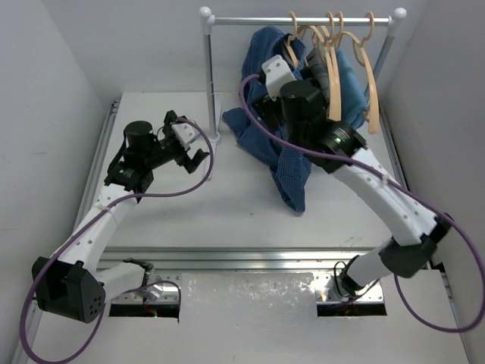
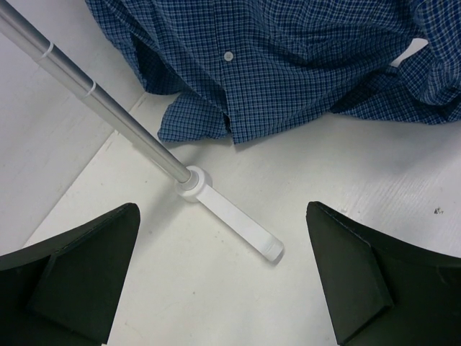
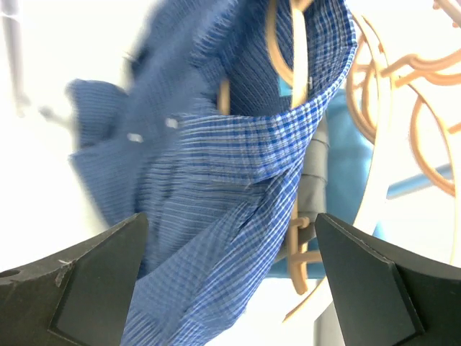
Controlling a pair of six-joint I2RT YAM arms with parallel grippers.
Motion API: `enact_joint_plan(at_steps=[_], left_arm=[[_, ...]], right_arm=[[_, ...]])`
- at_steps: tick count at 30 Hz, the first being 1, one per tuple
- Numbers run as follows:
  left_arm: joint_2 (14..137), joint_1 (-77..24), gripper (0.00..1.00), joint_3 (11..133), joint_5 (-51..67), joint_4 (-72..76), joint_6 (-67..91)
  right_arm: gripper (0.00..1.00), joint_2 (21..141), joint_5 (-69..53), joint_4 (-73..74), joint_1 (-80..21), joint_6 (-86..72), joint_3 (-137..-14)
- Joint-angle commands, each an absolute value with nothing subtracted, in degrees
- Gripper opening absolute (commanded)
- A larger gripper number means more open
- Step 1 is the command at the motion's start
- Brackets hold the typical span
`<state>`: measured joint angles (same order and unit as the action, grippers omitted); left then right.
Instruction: Place the shirt on the hanger
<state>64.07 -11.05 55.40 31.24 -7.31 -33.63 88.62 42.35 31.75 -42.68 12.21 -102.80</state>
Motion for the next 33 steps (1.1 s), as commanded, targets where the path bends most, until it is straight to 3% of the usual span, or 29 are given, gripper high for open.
enact_joint_plan(at_steps=[1,4,11,16,23,27,33], left_arm=[[63.9,-10.63,0.99,55.81,30.24,-6.59,-32.17],[63.81,-10.55,0.99,55.55,27.35,-6.68,-30.94],[62.32,-9.06,0.99,50.19,24.17,-6.86,-29.09],[60.65,-7.74,0.98,40.62,22.59,-2.38,-27.87],[58.45,-7.3,0.98,26.39,13.64,15.77,-28.82],[58.18,-6.16,0.98,15.75,5.9,32.58,-31.99],[59.42,-5.1,0.98,13.28,5.46,33.92,-30.68]], right_arm=[[0.99,80.7,34.57,28.56,-43.24,8.1,-99.33],[0.99,72.99,22.39,27.78,-43.33,4.92,-90.64],[0.99,61.18,-5.07,17.86,-43.51,3.96,-56.23],[0.99,61.61,-5.1,2.83,-43.51,-3.94,-39.48],[0.99,68.73,6.76,-9.13,-41.14,-16.41,-26.75],[0.99,71.36,6.24,-15.11,-33.95,-23.72,-21.37],[0.99,73.65,3.86,-15.4,-32.96,-23.55,-20.39]])
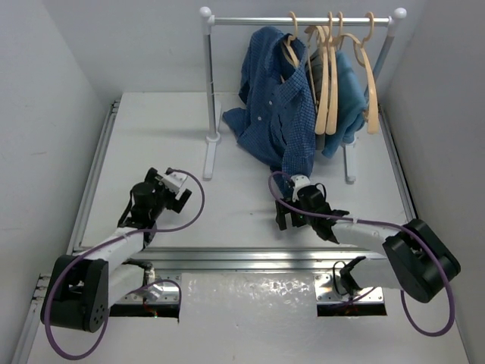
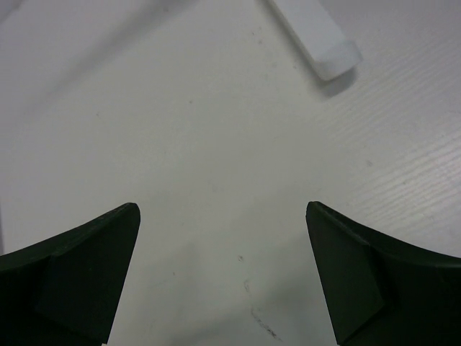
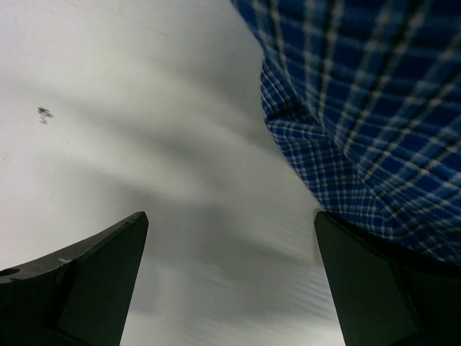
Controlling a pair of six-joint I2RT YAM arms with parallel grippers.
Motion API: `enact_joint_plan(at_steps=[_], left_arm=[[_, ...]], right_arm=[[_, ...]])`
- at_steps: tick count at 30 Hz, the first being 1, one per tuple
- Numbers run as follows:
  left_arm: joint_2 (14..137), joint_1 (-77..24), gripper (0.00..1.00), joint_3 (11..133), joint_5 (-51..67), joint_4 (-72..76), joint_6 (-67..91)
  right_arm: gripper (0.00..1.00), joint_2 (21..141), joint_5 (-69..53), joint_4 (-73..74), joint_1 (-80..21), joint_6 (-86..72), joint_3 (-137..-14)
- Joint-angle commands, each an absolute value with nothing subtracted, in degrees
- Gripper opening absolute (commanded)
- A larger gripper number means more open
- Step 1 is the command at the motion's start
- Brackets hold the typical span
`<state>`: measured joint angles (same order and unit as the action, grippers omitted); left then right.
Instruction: Place the shirt on the hanger
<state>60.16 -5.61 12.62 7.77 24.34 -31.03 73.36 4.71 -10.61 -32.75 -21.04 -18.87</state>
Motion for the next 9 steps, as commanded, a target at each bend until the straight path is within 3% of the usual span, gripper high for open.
enact_joint_plan(at_steps=[1,9], left_arm=[[58.89,-5.1,0.98,12.84,5.36,34.53,-30.59],[55.82,-5.1,0.98,10.73,6.94,35.24,-31.02]], right_arm=[[0.99,74.17,4.39,-14.6,-32.87,-23.55,-20.91],[0.99,72.52,4.57,-20.72,-32.87,-21.89,-16.54]])
